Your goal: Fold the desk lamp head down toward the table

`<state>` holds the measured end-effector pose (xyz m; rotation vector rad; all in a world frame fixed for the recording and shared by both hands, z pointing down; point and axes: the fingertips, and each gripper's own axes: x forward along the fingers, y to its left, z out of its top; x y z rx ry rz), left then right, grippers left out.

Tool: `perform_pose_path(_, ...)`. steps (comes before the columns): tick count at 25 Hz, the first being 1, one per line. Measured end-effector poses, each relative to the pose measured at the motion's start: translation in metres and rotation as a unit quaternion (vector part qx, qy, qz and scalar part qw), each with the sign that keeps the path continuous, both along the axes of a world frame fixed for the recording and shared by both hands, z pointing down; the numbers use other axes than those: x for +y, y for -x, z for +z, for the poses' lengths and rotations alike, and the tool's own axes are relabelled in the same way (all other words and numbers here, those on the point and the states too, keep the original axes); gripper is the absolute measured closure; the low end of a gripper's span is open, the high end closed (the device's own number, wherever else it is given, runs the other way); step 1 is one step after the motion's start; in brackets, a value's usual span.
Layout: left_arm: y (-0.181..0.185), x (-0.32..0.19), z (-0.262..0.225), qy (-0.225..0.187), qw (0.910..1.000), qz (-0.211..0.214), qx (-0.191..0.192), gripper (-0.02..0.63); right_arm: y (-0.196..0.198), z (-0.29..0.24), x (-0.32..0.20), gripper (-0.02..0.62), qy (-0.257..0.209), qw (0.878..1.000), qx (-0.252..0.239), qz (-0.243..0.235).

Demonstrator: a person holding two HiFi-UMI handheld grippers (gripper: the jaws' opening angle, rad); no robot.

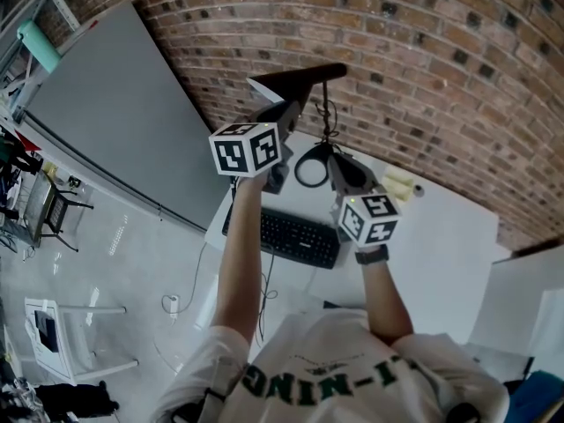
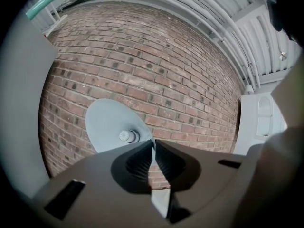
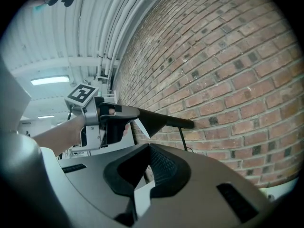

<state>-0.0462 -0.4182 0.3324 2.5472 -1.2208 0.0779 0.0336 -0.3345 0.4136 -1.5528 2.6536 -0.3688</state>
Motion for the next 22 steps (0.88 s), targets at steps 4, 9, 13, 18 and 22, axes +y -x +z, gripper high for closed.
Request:
perform_pose_path(4,-0.001,0.002,0.004,0.002,1.0,-0.001,0.005,0.588,-0.001,0.001,0.002,0.594,0.001,1.0,-0.001,0.0)
perform_pose_path(9,0.003,0.004,0.009,0.007,0.9999,0.004,0.015,0.589,0.0,0.002,0.002,0.594,0.005,1.0,-0.006,0.0)
perform_pose_path(13,0.004,0.005,0.012,0.01,0.9998,0.001,0.018,0.591,-0.002,0.002,0.001,0.594,0.005,1.0,-0.006,0.0)
perform_pose_path(18,0.004,0.006,0.016,0.012,0.9998,-0.002,0.018,0.591,-0.002,0.003,0.001,0.594,0.007,1.0,-0.006,0.0)
perform_pose_path(22,0.005,0.007,0.019,0.019,0.9994,-0.003,0.029,0.592,-0.001,0.005,0.0,0.594,0.008,1.0,-0.006,-0.001)
